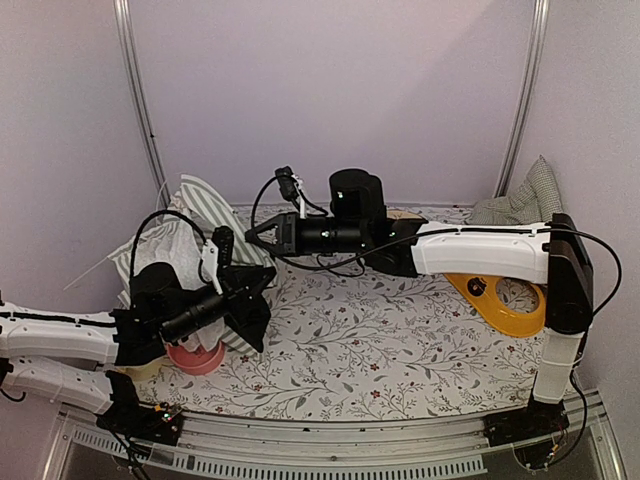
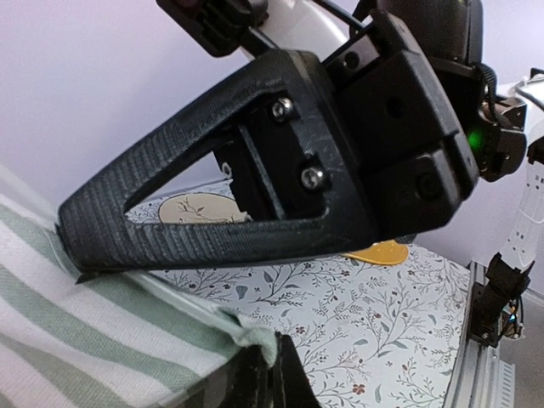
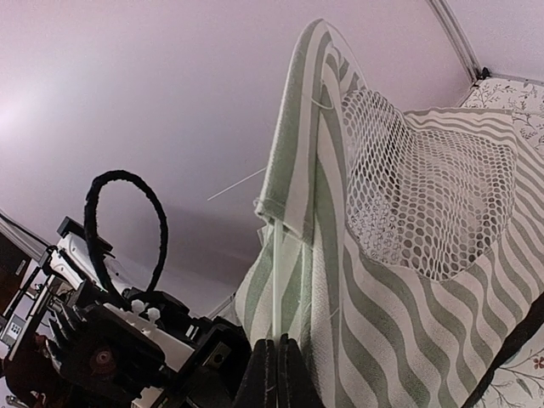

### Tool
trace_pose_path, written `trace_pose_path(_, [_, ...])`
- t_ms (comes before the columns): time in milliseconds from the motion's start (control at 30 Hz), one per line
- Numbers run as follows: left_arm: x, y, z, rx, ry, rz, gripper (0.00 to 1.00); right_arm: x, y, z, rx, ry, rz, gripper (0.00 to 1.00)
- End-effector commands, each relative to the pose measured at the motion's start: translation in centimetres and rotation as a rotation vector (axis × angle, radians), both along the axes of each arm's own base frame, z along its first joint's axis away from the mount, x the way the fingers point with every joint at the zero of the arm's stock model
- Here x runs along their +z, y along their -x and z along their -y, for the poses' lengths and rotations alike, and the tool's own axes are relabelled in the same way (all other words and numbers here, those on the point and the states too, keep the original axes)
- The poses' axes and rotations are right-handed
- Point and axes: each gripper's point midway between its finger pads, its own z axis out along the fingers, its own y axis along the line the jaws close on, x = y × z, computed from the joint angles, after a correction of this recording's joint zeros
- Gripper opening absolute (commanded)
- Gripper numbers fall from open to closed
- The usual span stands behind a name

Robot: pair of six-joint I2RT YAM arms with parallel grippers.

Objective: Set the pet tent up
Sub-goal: Insert the tent pole into the pole socket of the pet tent.

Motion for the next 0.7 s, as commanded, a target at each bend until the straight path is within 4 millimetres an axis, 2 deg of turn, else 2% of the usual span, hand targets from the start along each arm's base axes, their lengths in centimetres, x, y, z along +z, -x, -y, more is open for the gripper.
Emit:
trace_pose_path(0, [1.5,1.2,0.8,-0.090,0.077,-0.018,0.00,-0.1,-1.3,-0.2,-0.069,-0.010,0.018,0.00])
trace_pose_path(233, [1.7,1.2,-0.4,-0.060,0.163,-0.048,0.00,-0.5,-2.1,0.6,-0.129,0.009,0.023,0.00])
trace_pose_path(367, [1.9,1.6,0.2,-0.095,0.166,-0.047,0.00,-0.6,-2.4,0.4,-0.140,0.007,0.022,0.00])
trace_pose_path(667, [1.9,0.8,0.7,-0.078,0.146,-0.050,0.00,-0.1,-2.1,-0.1,-0.121,0.004,0.033,0.00])
